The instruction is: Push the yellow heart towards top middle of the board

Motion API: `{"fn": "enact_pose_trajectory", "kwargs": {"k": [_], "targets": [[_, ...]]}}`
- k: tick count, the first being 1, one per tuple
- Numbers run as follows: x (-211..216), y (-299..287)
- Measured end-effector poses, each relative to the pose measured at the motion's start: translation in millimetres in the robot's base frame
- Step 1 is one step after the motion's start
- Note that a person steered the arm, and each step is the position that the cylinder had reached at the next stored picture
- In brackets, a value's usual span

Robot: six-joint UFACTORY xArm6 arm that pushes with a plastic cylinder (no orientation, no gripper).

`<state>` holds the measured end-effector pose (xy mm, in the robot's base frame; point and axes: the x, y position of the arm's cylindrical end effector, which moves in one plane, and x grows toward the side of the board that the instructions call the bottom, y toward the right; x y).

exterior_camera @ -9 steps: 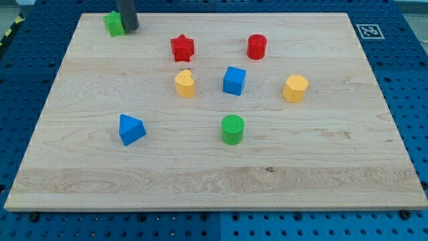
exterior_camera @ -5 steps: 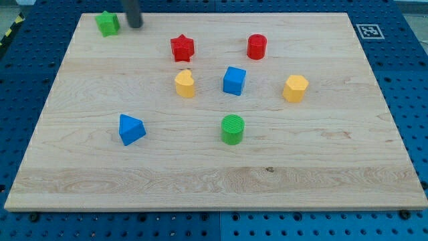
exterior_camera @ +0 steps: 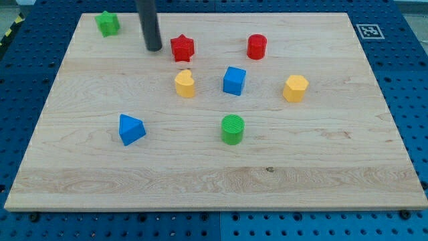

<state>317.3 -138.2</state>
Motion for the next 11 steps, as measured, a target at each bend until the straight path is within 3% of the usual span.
{"fn": "enact_pose_trajectory", "kwargs": {"k": [1,3,4,6,8,9,11], "targets": [[46,-19],[121,20],[117,27],[76,128],[117,162],[114,191],[115,166]]}}
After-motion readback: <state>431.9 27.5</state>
